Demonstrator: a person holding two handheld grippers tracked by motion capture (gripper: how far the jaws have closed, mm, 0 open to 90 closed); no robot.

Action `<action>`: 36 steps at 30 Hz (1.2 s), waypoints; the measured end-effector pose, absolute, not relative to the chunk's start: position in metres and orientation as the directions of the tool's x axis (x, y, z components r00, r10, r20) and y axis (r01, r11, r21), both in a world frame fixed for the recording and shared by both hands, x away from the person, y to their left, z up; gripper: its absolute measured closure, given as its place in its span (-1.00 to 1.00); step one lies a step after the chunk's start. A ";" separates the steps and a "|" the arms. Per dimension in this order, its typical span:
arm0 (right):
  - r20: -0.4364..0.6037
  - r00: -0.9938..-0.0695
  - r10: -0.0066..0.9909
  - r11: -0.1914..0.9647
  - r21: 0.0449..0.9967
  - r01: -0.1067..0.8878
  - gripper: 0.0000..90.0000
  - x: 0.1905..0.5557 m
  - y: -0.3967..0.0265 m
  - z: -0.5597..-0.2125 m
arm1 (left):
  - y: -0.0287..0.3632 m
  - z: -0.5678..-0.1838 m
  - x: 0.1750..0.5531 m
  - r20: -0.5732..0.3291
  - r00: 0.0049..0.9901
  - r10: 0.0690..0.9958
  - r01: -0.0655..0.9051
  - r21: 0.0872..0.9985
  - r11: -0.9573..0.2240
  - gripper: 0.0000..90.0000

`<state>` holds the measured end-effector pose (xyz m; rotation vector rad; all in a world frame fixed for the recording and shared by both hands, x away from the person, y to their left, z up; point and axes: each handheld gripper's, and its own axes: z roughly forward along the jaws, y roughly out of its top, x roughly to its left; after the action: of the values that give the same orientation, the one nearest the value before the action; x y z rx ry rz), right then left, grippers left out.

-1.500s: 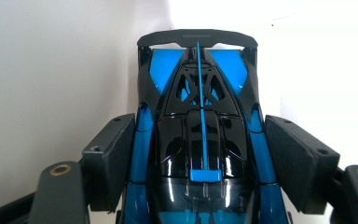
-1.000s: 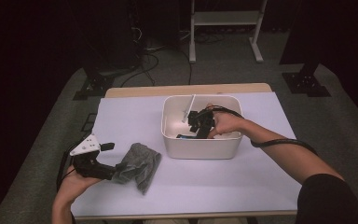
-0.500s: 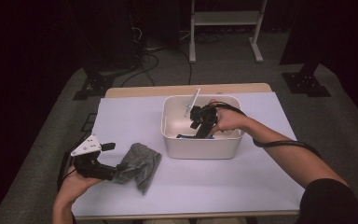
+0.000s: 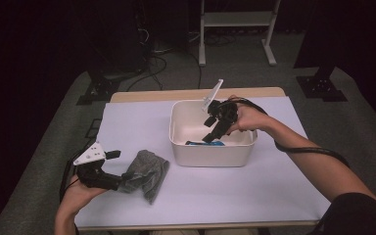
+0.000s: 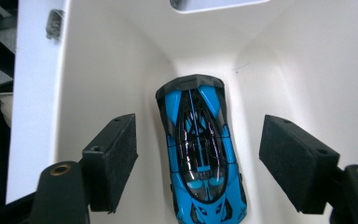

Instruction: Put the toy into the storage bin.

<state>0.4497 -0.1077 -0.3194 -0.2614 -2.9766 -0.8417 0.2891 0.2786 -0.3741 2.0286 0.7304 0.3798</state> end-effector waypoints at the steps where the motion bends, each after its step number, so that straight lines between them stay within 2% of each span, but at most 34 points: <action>1: 0.083 -0.984 0.156 0.834 0.523 0.177 -0.41 0.448 -0.110 -0.317 | 0.279 -0.374 0.289 -0.021 0.777 0.629 0.347 0.848 -0.401 -0.82; 23: 0.078 -0.962 0.263 0.742 0.621 0.253 -0.38 0.430 -0.177 -0.273 | 0.276 -0.378 0.288 -0.024 0.783 0.622 0.351 0.842 -0.409 -0.82; 36: 0.087 -0.942 0.324 0.693 0.656 0.299 -0.35 0.419 -0.211 -0.270 | 0.273 -0.377 0.288 -0.021 0.787 0.617 0.344 0.844 -0.411 -0.82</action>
<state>0.4187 -0.2114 -0.2696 -0.5386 -2.9236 -1.1217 0.2880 0.2732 -0.3770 2.0362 0.7160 0.3659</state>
